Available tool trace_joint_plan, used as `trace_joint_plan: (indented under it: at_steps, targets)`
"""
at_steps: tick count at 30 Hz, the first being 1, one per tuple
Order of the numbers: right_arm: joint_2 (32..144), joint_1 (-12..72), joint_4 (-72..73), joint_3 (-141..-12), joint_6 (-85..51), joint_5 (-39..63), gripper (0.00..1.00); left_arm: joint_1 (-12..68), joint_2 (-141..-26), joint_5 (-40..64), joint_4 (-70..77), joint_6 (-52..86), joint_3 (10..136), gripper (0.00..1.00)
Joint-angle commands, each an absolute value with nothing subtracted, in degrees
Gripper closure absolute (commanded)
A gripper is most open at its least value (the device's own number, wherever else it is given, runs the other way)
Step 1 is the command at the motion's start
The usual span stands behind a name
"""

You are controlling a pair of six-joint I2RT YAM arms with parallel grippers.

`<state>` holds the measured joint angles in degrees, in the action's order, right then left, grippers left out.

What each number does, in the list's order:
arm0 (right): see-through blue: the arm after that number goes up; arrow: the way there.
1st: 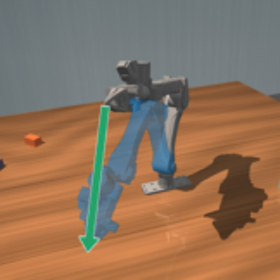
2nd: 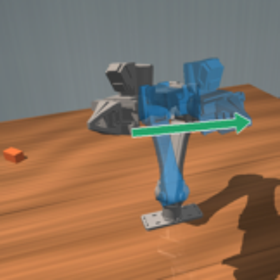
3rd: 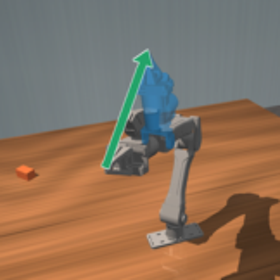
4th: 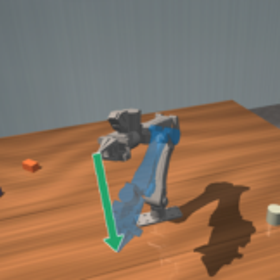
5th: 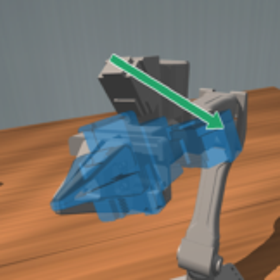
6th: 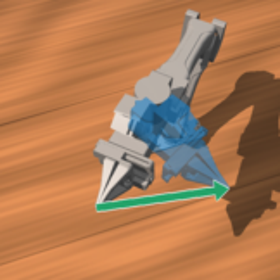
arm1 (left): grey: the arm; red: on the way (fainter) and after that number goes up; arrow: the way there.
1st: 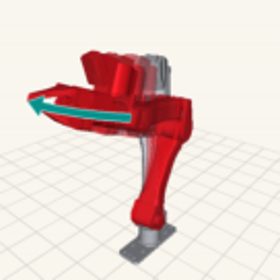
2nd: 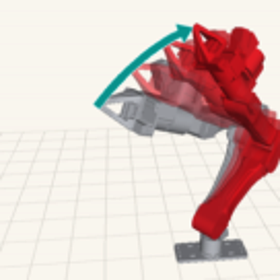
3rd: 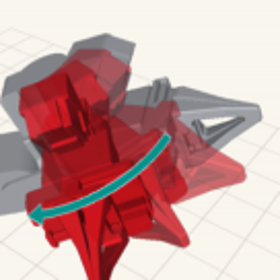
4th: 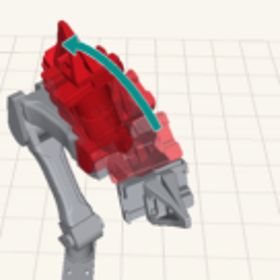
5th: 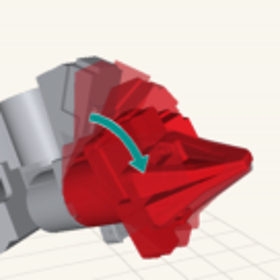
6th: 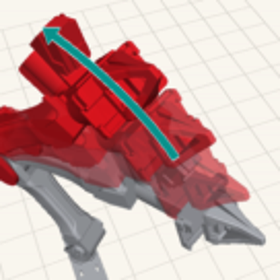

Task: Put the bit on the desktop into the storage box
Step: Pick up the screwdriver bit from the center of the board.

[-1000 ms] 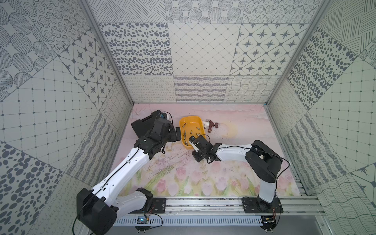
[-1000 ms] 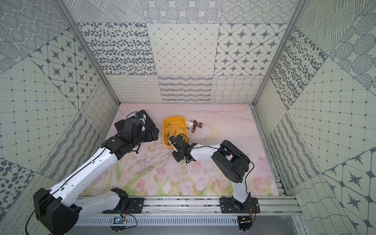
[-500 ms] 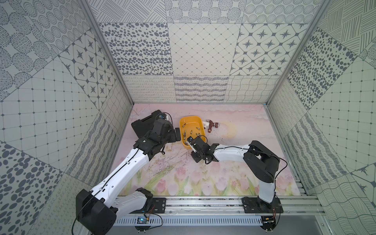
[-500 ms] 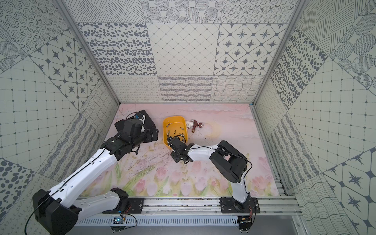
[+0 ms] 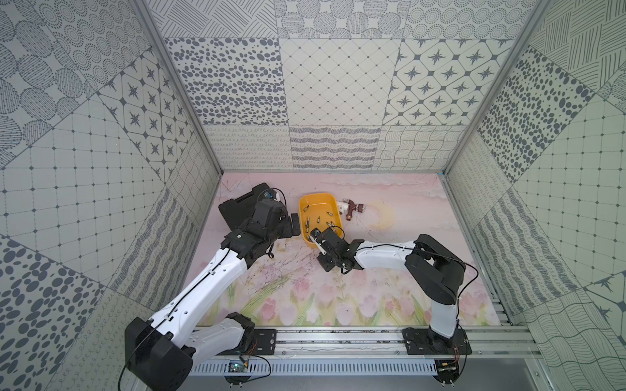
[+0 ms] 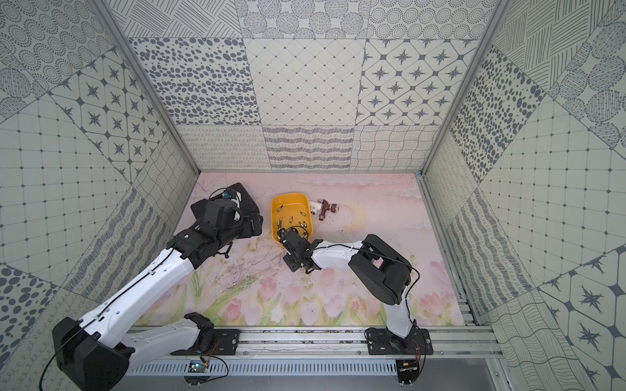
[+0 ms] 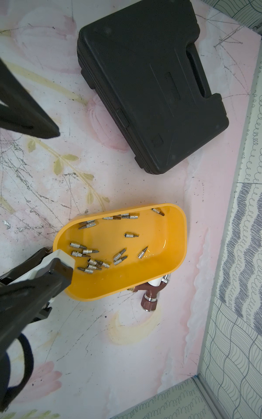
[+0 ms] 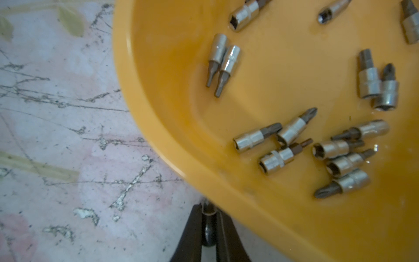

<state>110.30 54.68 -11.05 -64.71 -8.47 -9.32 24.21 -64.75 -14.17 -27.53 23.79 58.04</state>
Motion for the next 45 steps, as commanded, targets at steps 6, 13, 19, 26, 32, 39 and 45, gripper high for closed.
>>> trace_joint_plan:
  at_steps: [6,13,19,26,32,39,45]
  targets:
    - [107.6,54.9,-14.2,-62.5,-9.3,-8.7,0.89,23.9,-64.3,-15.6,-27.7,23.6,58.2,0.01]
    - [101.3,54.8,-14.1,-61.2,-9.6,-6.0,0.89,23.9,-64.5,-15.8,-27.9,23.4,58.8,0.01]
    - [95.2,54.8,-14.1,-60.3,-10.6,-2.8,0.89,23.8,-64.3,-15.7,-27.8,23.4,58.8,0.01]
    - [91.1,54.3,-13.6,-62.7,-10.0,-2.7,0.89,23.7,-64.0,-15.6,-27.6,23.5,58.7,0.01]
    - [93.6,51.1,-13.5,-67.4,-9.1,-2.7,0.89,23.7,-63.6,-15.3,-27.5,23.9,57.9,0.01]
    - [100.8,47.1,-12.8,-73.4,-8.3,-3.0,0.90,23.6,-63.0,-15.1,-26.9,24.6,56.7,0.01]
    - [109.8,44.8,-12.5,-80.7,-6.3,-5.3,0.90,23.6,-63.6,-14.9,-26.6,25.0,56.5,0.01]
